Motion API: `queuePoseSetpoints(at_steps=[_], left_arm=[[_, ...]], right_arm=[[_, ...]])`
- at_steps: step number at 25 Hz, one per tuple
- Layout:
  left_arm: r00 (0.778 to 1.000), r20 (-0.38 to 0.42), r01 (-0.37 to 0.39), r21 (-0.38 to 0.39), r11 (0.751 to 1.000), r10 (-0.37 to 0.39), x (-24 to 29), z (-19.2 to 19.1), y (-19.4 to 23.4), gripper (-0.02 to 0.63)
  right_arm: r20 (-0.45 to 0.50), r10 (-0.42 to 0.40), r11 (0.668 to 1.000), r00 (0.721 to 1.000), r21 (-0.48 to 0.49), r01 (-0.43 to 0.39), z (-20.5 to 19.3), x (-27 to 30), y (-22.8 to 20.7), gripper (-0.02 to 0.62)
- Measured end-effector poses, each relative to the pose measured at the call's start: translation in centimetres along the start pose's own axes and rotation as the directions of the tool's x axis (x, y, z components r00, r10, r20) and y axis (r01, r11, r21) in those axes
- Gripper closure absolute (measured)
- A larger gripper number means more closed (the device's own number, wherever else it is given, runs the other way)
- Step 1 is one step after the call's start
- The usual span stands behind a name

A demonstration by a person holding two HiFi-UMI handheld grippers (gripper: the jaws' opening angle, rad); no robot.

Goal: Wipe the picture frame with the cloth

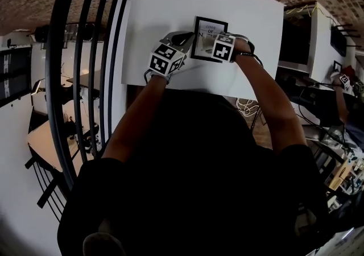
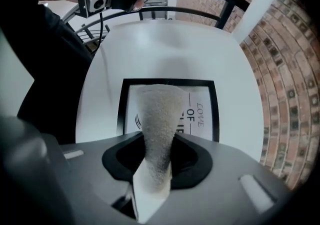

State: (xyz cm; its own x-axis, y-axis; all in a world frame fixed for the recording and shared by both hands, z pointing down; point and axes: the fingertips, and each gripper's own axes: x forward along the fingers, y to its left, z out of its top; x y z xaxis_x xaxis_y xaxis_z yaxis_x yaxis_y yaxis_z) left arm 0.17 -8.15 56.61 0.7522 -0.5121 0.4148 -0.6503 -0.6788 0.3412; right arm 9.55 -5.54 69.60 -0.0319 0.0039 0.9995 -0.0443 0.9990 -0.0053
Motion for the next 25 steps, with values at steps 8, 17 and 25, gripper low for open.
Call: queuePoseSetpoints(at_steps=[8, 17, 25], left_arm=[[0.999, -0.014, 0.05, 0.028, 0.998, -0.05, 1.9, 0.6, -1.4, 0.606], [0.999, -0.024, 0.048, 0.027, 0.998, -0.047, 2.1, 0.2, -1.5, 0.606], [0.999, -0.032, -0.002, 0.006, 1.0, 0.003, 0.6, -0.9, -0.2, 0.606]], right_arm=[[-0.053, 0.003, 0.996, 0.999, 0.089, 0.001, -6.3, -0.2, 0.6, 0.469], [0.015, -0.021, 0.997, 1.0, 0.079, 0.02, -3.8, -2.1, 0.2, 0.469], [0.085, 0.02, 0.999, 0.996, -0.041, -0.016, 4.5, -1.8, 2.7, 0.469]])
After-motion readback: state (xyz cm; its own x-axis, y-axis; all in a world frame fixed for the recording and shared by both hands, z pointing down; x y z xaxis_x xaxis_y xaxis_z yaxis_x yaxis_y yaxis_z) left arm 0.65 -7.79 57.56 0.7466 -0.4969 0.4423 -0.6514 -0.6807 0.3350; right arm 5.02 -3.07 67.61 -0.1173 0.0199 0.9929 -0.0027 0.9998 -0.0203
